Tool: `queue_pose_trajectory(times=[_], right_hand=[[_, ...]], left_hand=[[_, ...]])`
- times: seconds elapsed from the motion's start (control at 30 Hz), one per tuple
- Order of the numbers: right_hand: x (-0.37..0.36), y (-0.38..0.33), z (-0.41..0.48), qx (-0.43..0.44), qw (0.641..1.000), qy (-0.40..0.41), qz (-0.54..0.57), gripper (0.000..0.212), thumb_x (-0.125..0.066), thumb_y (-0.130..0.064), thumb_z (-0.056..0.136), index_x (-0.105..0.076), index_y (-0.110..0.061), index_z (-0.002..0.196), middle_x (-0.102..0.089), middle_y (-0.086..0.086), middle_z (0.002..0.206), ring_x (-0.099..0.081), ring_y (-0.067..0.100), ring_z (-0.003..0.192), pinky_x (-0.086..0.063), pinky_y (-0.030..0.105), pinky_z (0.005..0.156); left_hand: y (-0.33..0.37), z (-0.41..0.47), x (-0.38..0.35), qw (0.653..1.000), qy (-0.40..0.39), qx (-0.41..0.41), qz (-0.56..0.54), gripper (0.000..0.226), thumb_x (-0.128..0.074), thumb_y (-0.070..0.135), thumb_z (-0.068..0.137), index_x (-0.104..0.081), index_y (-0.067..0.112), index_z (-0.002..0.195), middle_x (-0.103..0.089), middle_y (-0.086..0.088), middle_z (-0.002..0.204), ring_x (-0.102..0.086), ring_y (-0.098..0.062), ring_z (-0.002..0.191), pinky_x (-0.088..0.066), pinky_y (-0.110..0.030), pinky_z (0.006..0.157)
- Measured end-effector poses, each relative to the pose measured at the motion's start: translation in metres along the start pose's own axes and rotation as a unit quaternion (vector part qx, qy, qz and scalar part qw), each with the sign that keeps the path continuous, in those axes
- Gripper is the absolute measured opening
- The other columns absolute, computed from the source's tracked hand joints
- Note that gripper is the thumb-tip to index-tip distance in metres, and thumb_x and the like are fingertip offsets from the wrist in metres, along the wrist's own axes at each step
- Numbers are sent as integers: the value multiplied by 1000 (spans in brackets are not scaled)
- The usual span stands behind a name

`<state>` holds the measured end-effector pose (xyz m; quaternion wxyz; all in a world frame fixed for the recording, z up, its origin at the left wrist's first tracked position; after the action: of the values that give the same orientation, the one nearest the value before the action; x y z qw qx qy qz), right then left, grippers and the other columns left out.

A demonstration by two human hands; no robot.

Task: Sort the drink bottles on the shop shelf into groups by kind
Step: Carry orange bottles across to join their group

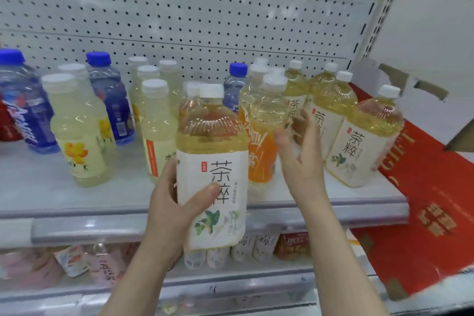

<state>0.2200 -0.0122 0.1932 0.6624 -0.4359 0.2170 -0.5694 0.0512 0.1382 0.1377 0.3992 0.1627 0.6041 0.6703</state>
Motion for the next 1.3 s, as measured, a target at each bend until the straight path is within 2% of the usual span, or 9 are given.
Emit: queue_pose_trajectory(times=[0.17,0.27,0.33,0.43,0.6,0.93,1.03,1.2,1.3], right_hand=[[15,-45,-34,24,990,-110,81,76,-77,-44,79,-40,-33,145,-62,-19,130,-58,-2,121,-47,13,95],[51,-34,-30,33,997,9,76,74,-84,-44,68,-47,-47,133,-63,-10,131,-59,10,124,-50,33,103],[79,-22,-25,21,995,77,56,73,-83,-59,66,-46,-57,128,-57,-10,139,-53,15,132,-44,46,109],[105,-7,-12,27,989,148,-16,71,-84,-50,72,-41,-57,128,-48,-28,138,-45,-5,132,-38,27,110],[100,21,19,10,980,165,-106,84,-86,-37,74,-39,-29,144,-42,-13,144,-38,6,136,-33,30,113],[45,57,64,11,985,137,-107,91,-81,-45,78,-29,-26,151,-37,-1,148,-32,12,136,-28,31,108],[32,65,79,10,983,123,-133,96,-76,-55,80,-22,-26,154,-33,1,153,-30,17,141,-31,42,115],[9,28,65,116,947,199,-223,77,-67,-27,94,-23,-10,155,-22,18,160,-20,31,150,-24,49,121],[-33,16,58,136,974,97,-153,72,-61,-35,97,-25,-12,154,-36,9,156,-33,24,145,-29,46,119]], left_hand=[[7,6,-68,983,-128,-60,118,82,-83,50,54,-53,42,130,-68,16,117,-66,-3,107,-57,-24,79],[18,11,-106,945,-194,-121,234,79,-71,66,61,-44,53,134,-50,21,130,-50,0,123,-47,-30,101],[33,27,-112,918,-129,-205,314,90,-57,78,69,-37,40,148,-37,14,136,-35,-2,130,-33,-26,110],[45,64,-116,901,-16,-228,368,100,-59,69,78,-20,21,157,-30,-2,150,-24,-11,138,-19,-23,112],[29,95,-138,863,-5,-234,448,99,-77,53,78,-25,12,152,-38,-8,149,-37,-22,138,-30,-29,112],[49,57,-70,967,55,-210,132,78,-85,34,75,-42,23,139,-63,22,119,-62,3,110,-52,-24,95],[60,53,-36,970,91,-215,71,84,-83,41,71,-42,16,140,-65,9,119,-65,-9,110,-56,-35,91],[63,44,5,969,114,-216,40,76,-77,35,70,-42,11,134,-68,18,104,-66,0,97,-52,-17,78],[59,35,22,969,142,-198,44,86,-79,39,66,-43,13,139,-65,12,115,-66,-2,102,-53,-19,79]])
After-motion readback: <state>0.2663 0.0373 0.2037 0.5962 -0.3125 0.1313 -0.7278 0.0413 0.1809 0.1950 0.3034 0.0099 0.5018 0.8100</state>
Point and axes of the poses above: each hand's wrist, its own z-axis towards the middle knuckle, its own x-axis out of the back of the hand, y = z × x, the point moved 7 cm from there along z, towards the middle knuckle
